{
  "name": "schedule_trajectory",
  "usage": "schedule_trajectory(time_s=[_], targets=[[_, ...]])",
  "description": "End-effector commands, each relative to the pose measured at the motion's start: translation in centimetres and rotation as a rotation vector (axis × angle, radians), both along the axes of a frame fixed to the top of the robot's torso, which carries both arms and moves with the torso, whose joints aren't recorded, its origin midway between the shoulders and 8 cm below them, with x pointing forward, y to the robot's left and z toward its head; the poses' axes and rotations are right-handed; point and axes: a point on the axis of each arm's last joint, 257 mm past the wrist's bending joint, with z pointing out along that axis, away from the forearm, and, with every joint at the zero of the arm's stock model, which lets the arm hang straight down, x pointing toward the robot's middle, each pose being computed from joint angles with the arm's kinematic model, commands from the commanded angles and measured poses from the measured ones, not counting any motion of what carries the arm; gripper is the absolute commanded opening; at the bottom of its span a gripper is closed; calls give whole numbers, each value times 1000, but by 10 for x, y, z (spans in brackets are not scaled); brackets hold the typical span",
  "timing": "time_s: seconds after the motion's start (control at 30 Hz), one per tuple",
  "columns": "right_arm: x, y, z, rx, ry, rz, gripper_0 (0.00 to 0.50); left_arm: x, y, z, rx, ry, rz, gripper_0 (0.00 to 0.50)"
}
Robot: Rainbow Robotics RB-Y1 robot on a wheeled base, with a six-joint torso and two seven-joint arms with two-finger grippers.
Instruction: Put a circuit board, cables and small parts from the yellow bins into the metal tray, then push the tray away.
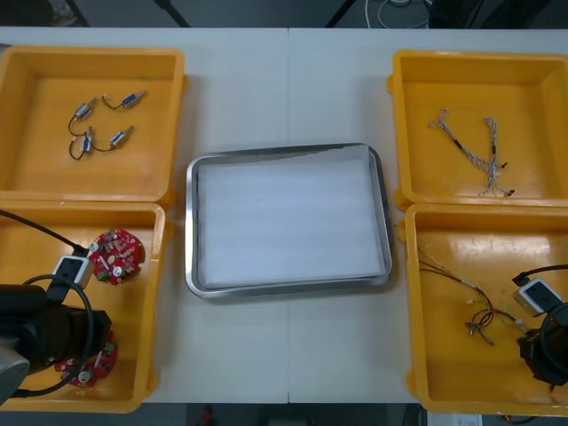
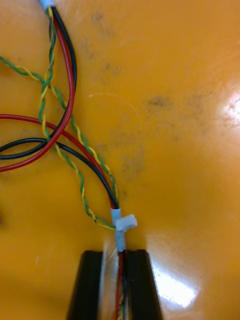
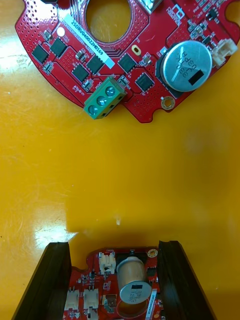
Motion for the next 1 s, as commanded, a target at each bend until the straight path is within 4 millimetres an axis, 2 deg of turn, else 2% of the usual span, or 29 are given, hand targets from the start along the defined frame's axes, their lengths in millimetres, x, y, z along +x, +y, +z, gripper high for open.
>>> schedule_trajectory(time_s=[0.03, 0.23, 0.43, 0.47, 0.5, 0.57, 0.7, 1.0], targets=[[0, 0, -5, -17, 3, 43, 0, -17, -7, -15, -42, 31, 55, 500], [17, -8, 15, -31, -39, 36, 0, -19, -7, -17, -42, 37, 55, 500], [28, -11, 48, -53, -52, 30, 0, -24, -6, -20, -38, 46, 54, 500], [29, -11, 56, -57, -52, 28, 0, -24, -5, -20, -36, 46, 55, 434], [27, -8, 63, -50, -45, 27, 0, -24, -5, -20, -35, 46, 54, 195], [25, -5, 76, -39, -36, 26, 0, -23, -4, -20, -29, 43, 53, 0], [21, 0, 106, -35, -24, 34, 0, -22, -3, -19, -25, 40, 50, 0], [8, 18, 156, -15, 12, 67, 0, -17, -4, -16, -24, 29, 46, 0]])
